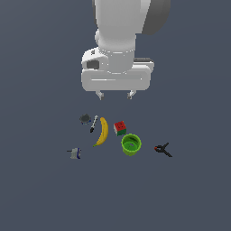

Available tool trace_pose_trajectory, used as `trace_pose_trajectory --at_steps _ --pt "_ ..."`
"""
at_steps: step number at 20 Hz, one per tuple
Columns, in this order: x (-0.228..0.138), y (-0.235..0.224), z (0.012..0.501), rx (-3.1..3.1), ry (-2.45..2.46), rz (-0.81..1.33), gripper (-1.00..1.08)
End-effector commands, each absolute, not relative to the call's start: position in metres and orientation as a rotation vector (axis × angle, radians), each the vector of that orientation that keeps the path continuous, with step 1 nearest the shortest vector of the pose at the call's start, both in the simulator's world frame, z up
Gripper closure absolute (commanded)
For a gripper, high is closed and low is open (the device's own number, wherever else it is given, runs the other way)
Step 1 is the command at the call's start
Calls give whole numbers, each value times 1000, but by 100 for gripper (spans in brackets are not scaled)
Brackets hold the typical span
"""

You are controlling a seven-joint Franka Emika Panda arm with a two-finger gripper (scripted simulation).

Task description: Pick up a designated object from a clutter of objects.

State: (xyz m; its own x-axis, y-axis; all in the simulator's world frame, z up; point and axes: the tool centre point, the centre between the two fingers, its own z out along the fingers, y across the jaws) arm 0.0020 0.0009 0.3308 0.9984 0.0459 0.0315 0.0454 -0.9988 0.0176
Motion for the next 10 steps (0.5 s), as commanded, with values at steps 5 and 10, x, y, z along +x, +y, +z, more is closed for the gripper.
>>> trace_pose_trajectory --at_steps 5,10 --pt "2 3 328 3122 74 36 -92" --pt "1 8 325 3115 97 4 -92"
